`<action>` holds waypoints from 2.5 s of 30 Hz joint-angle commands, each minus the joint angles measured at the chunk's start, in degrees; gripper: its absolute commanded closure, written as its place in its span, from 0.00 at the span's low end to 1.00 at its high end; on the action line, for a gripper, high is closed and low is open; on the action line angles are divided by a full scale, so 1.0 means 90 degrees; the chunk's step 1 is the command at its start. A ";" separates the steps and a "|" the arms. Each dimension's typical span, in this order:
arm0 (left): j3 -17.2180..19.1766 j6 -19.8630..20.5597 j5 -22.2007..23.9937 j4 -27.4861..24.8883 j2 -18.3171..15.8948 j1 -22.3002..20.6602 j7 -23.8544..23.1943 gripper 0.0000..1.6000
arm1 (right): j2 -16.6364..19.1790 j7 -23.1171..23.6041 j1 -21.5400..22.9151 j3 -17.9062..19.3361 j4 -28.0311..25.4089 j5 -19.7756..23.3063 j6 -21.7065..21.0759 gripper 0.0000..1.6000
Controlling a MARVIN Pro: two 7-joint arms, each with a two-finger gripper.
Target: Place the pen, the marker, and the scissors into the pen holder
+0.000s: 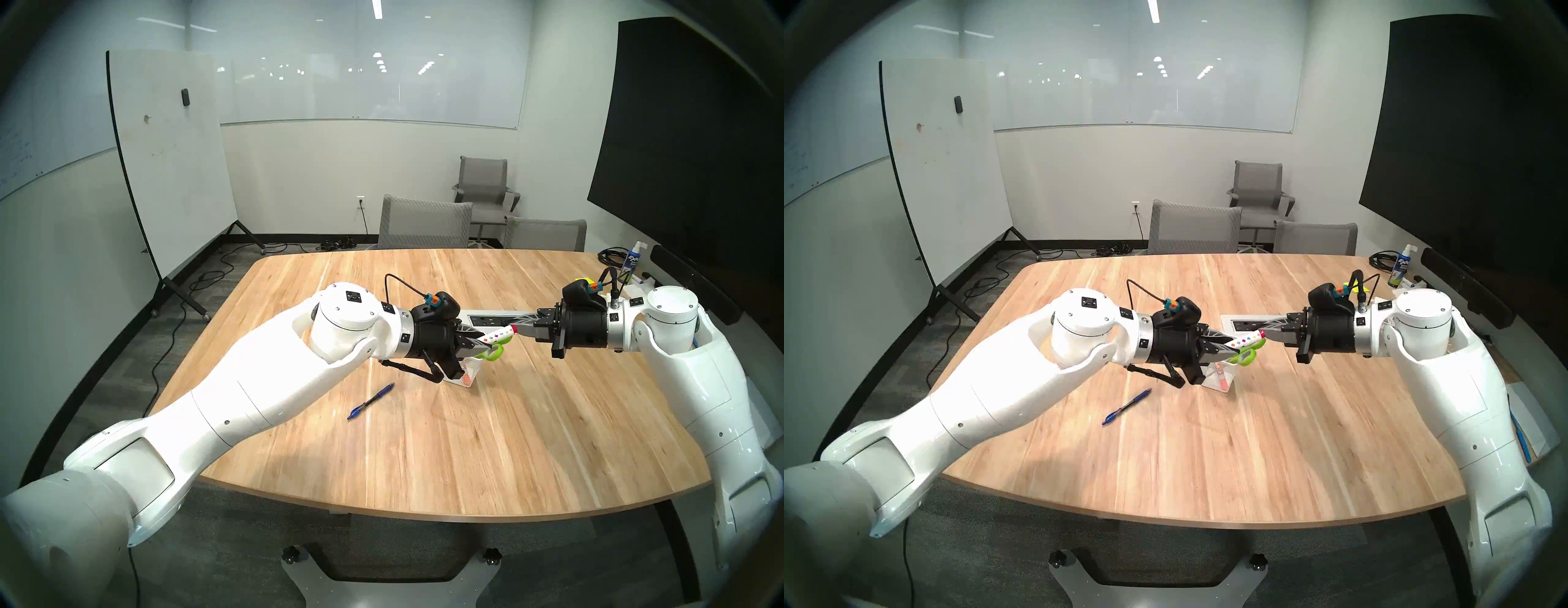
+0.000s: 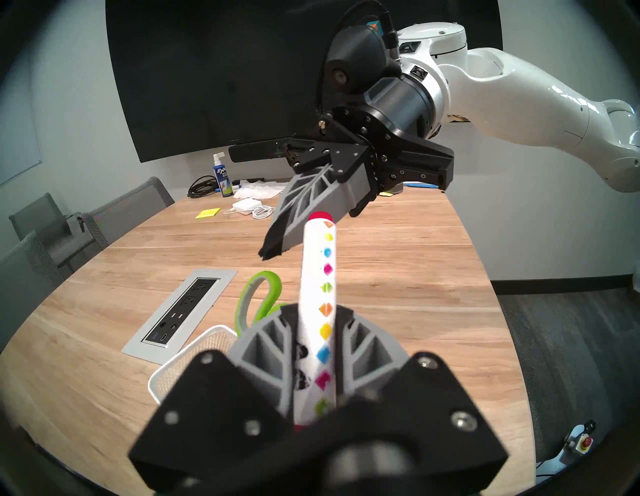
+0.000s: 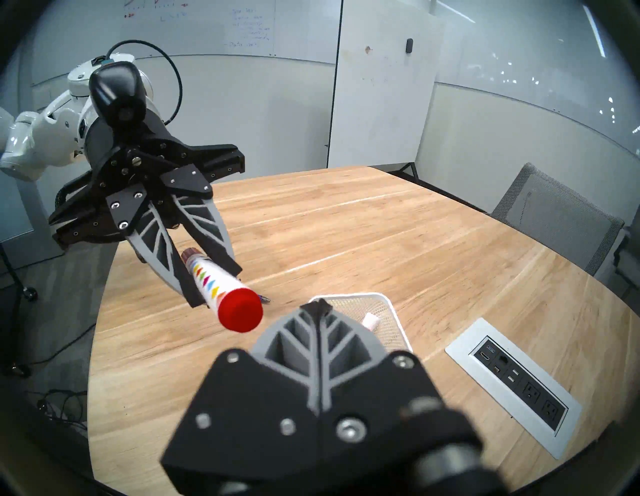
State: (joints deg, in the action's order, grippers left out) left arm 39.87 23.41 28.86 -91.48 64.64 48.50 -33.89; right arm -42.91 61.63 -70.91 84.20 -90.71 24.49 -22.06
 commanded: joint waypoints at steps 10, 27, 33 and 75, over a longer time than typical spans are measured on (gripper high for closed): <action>0.0118 -0.0030 0.0087 -0.0070 0.0014 -0.0034 0.0082 1.00 | 0.0041 0.0004 -0.0174 0.0195 -0.0271 0.0078 0.0002 1.00; 0.0094 -0.0141 0.0126 -0.0002 0.0026 0.0032 0.0157 1.00 | 0.0124 0.0097 -0.0403 0.0562 -0.0809 0.0275 -0.0329 1.00; 0.0081 -0.0156 0.0134 -0.0016 0.0009 0.0021 0.0156 1.00 | 0.0119 0.0109 -0.0422 0.0647 -0.0874 0.0280 -0.0441 1.00; 0.0229 -0.0129 0.0191 -0.0123 -0.0075 -0.0019 0.0218 1.00 | 0.0126 0.0143 -0.0393 0.0659 -0.0827 -0.0023 -0.0634 1.00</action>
State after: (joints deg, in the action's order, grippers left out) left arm 41.12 22.40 30.22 -91.89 63.61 49.10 -32.01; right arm -41.78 62.03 -74.70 89.06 -96.96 23.03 -27.85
